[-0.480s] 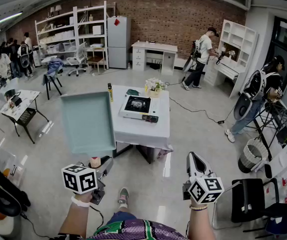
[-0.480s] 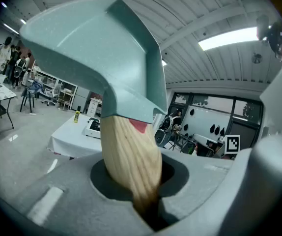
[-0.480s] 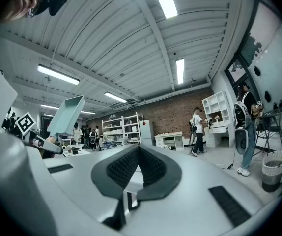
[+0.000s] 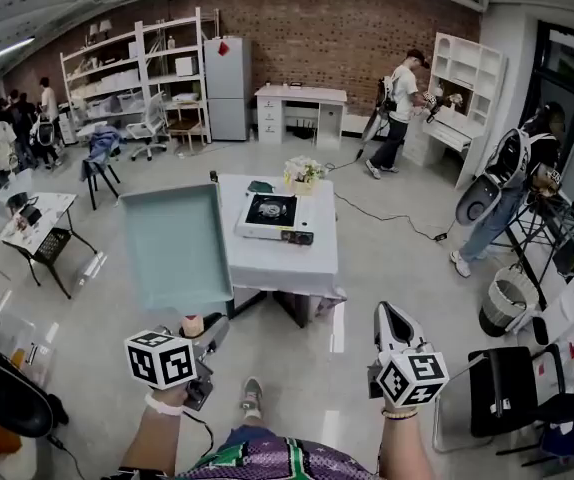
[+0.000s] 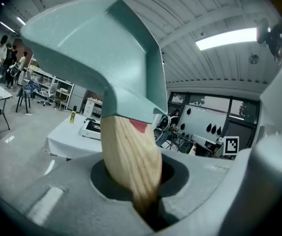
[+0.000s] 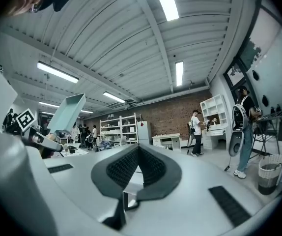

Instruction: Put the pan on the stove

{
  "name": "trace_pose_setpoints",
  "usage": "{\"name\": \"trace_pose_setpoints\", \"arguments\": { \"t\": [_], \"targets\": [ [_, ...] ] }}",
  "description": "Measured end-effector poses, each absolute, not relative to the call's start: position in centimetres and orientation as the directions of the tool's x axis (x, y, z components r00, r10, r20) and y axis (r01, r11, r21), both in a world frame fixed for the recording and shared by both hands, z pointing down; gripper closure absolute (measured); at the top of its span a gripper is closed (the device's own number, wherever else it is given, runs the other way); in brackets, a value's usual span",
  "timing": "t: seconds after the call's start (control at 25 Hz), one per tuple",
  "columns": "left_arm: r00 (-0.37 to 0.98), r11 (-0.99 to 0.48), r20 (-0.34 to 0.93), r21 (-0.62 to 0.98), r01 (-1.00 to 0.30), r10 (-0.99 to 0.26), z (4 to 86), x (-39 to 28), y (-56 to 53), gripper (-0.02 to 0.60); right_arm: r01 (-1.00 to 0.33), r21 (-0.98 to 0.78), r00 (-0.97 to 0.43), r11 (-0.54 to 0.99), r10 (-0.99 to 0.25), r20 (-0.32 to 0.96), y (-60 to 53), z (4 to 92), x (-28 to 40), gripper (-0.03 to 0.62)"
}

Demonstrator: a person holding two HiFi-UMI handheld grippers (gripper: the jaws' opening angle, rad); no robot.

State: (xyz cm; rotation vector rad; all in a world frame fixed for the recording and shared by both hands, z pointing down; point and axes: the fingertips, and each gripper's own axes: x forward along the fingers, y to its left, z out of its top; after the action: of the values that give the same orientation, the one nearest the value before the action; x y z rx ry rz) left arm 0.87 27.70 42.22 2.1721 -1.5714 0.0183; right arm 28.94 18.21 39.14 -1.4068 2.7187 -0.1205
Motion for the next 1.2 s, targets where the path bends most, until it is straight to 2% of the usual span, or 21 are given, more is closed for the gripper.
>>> {"name": "trace_pose_setpoints", "arguments": {
  "t": [0.24,1.2],
  "targets": [
    [0.344,-0.242,0.268,0.348,-0.906,-0.900,42.0,0.6,27.7,0.523,-0.801,-0.104,-0.588,0.590,-0.807,-0.058,18.6,38.7,28.3,0.592],
    [0.382,-0.261,0.319,0.362,-0.895,-0.868,43.7,-0.5,23.7,0.523,-0.771,-0.146,-0.624,0.620,-0.781,-0.027,15.1,40.2,25.1,0.592]
  ]
}}
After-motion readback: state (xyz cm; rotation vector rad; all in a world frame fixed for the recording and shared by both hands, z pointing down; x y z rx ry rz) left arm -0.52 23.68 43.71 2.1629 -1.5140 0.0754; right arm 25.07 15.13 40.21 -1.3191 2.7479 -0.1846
